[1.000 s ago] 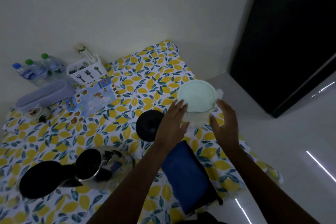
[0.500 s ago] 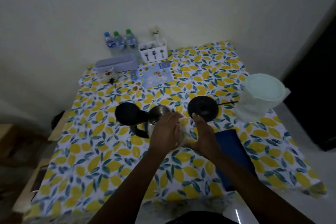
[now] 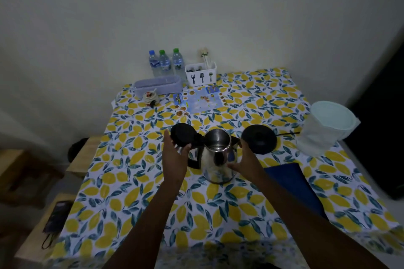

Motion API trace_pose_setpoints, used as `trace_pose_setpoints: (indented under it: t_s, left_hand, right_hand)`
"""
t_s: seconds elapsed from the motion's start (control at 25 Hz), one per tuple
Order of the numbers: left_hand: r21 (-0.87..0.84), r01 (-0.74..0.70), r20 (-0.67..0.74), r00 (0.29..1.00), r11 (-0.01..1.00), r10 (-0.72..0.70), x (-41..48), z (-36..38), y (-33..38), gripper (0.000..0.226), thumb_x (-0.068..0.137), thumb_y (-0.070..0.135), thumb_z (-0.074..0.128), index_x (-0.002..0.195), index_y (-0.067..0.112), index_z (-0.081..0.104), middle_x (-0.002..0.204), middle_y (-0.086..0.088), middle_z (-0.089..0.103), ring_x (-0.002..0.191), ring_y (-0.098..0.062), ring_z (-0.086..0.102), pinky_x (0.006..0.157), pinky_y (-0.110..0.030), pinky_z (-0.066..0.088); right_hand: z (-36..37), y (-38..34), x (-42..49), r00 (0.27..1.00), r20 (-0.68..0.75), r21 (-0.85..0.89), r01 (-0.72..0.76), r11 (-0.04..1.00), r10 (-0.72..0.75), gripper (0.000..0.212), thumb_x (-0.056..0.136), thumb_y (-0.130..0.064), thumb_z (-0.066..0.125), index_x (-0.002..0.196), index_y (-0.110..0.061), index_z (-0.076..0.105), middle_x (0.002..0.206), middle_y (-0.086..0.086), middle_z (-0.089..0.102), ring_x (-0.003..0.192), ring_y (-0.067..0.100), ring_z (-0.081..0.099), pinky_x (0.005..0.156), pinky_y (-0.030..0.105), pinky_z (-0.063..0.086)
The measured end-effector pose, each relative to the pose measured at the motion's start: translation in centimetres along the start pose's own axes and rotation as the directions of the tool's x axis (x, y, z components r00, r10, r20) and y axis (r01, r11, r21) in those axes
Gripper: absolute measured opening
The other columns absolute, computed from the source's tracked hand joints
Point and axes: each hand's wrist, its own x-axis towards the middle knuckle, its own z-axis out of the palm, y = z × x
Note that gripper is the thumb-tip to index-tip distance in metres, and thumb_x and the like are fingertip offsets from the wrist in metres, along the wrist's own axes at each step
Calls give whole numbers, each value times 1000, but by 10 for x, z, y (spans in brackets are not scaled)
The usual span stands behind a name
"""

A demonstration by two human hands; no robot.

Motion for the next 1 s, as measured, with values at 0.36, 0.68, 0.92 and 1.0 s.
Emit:
trace_pose_setpoints:
  t_s: [0.36,0.68,0.92,1.0]
  left_hand:
    - [318,-640,544,728,699,418,4,60,23,36,98,10,46,133,6,53,151,-12,41,144,-32,29,113,-52,35]
    - [577,-557,515,816,598,263,-3,80,7,43,98,31,48,140,25,43,157,-2,30,148,-29,16,108,-54,33]
    - [498,-683,580,720,534,380,-12,90,7,46,97,21,47,142,19,41,155,-4,36,147,-30,22,118,-56,20]
    - [401,-749,625,645,528,440,-29,110,5,43,96,17,49,138,15,46,149,-8,44,142,-32,33,117,-55,23]
  right_hand:
    - [5,6,-4,1000,7,60,-19,998,18,85,71,-20,82,139,-23,31,123,-11,44,111,6,44,81,26,40]
    - [5,17,-7,999,31,49,22,999,-24,97,74,-21,81,147,-24,18,146,2,38,129,12,39,94,26,37]
    - [-9,51,-28,998,35,-246,57,968,-50,95,73,-35,80,149,-19,26,153,10,35,138,29,36,108,46,38]
    - [-19,69,-40,994,-5,-314,100,944,-107,89,73,-36,80,146,-13,34,148,15,42,135,35,41,103,53,42]
